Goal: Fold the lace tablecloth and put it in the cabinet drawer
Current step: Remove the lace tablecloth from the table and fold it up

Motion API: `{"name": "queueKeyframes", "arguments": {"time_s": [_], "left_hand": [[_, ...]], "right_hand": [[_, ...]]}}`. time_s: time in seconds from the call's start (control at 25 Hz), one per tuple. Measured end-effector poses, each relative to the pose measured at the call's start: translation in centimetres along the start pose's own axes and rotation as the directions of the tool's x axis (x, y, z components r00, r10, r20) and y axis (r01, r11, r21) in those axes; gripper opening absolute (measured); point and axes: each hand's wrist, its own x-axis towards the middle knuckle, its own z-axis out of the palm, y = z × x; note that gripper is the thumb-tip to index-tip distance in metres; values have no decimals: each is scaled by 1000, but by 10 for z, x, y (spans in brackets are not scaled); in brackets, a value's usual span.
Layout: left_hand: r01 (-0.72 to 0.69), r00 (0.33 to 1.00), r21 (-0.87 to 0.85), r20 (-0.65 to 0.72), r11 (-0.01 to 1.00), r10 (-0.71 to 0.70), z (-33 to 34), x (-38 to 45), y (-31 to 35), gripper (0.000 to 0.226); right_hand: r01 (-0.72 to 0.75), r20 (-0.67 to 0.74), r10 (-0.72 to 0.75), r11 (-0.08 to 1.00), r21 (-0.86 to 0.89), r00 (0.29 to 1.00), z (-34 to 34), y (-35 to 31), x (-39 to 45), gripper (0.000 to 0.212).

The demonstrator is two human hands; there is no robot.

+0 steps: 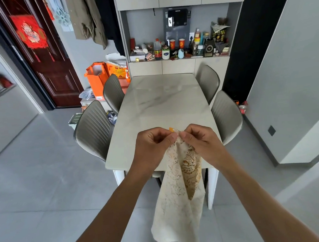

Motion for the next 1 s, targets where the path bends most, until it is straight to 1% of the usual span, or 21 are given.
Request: {"name": "queueKeyframes", "arguments": {"time_s": [0.04,0.12,0.24,0.32,0.44,0.48,0.56,0.68,0.84,0.88,0.92,1.0], "left_hand": [[-10,1000,12,-11,1000,10,0,0,-1,12],[-13,998,15,-60,1000,14,-2,1,-4,14],[-3,991,-4,-136,1000,2,-7,2,-8,8],[6,991,-22,-137,1000,-9,-11,3,-9,8],[54,991,-117,-118,992,-68,-16,2,-9,20],[59,991,-118,-113,991,-73,-17,1,-10,24],[60,992,-89,-102,994,-69,-19,-1,-12,28],[63,993,-40,-95,997,-67,-21,-2,-14,27],[50,987,36,-153,998,-44,-23,-3,-16,22],[66,987,30,-146,997,-61,-23,-3,-17,19],[107,989,7,-106,994,-105,-24,-2,-15,15],[201,977,-3,76,980,-200,-25,1,-11,10]], "right_hand": [[7,-24,-6,1000,15,1000,2,2,1,26],[13,-57,-15,1000,-21,998,7,4,3,23],[14,-69,-18,998,-62,997,15,4,7,22],[6,-77,-8,1000,-23,997,18,5,9,20],[-4,-99,8,999,39,995,24,10,9,19],[-9,-103,13,999,46,995,27,12,8,18],[-15,-105,21,998,57,994,32,14,6,18],[-29,-122,37,997,65,992,35,15,4,19],[-44,-120,47,999,28,992,36,11,1,21],[-49,-116,51,999,23,992,35,10,1,21],[-52,-109,53,999,12,993,34,10,-1,21],[-48,-85,45,998,-33,995,31,9,-2,22]]}}
